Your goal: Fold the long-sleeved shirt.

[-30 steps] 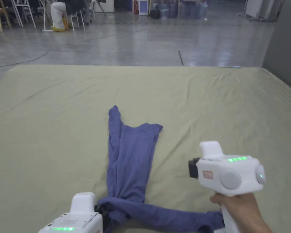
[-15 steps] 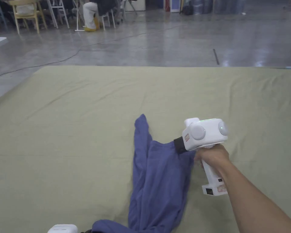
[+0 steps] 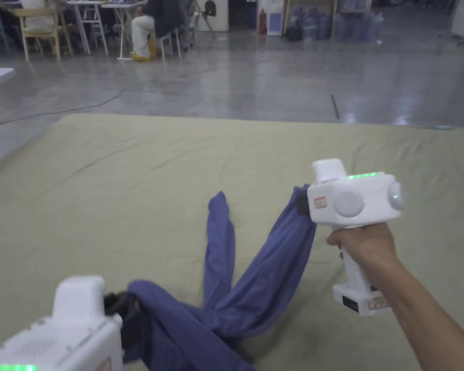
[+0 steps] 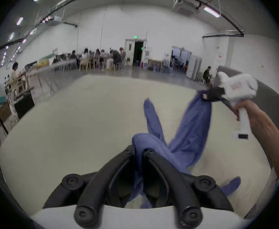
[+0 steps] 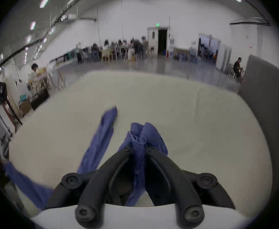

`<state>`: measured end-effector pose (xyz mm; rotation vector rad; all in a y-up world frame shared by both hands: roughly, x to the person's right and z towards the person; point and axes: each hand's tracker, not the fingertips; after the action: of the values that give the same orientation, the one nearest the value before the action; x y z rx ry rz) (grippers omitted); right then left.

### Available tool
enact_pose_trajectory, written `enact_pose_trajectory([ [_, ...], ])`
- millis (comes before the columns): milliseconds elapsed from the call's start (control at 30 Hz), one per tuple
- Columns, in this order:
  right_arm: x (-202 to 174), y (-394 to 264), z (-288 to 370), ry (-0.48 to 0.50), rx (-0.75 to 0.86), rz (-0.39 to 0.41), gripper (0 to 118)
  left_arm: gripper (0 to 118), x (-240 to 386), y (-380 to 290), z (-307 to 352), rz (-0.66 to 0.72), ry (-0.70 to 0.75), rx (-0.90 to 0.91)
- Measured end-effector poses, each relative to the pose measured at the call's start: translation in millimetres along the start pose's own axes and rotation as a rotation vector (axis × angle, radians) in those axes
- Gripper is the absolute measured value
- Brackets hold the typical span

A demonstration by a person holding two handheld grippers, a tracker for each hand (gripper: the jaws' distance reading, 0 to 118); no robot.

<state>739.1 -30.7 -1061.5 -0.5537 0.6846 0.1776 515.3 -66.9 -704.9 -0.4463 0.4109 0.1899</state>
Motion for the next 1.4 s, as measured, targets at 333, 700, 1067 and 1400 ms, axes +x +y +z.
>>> enact_pose_trajectory([
  [333, 89, 142, 193, -0.228, 0.25, 0.019, 13, 5, 31, 219, 1, -0.035, -0.04, 0.285],
  [700, 145, 246, 249, -0.405, 0.39, -0.058, 13, 5, 114, 413, -38, -0.12, -0.046, 0.361],
  [1067, 173, 140, 151, -0.379, 0.227, -0.163, 13, 5, 127, 313, -121, -0.238, -0.027, 0.22],
  [1400, 151, -11, 93, -0.277, 0.056, -0.258, 13, 5, 74, 156, -154, -0.147, -0.056, 0.055],
])
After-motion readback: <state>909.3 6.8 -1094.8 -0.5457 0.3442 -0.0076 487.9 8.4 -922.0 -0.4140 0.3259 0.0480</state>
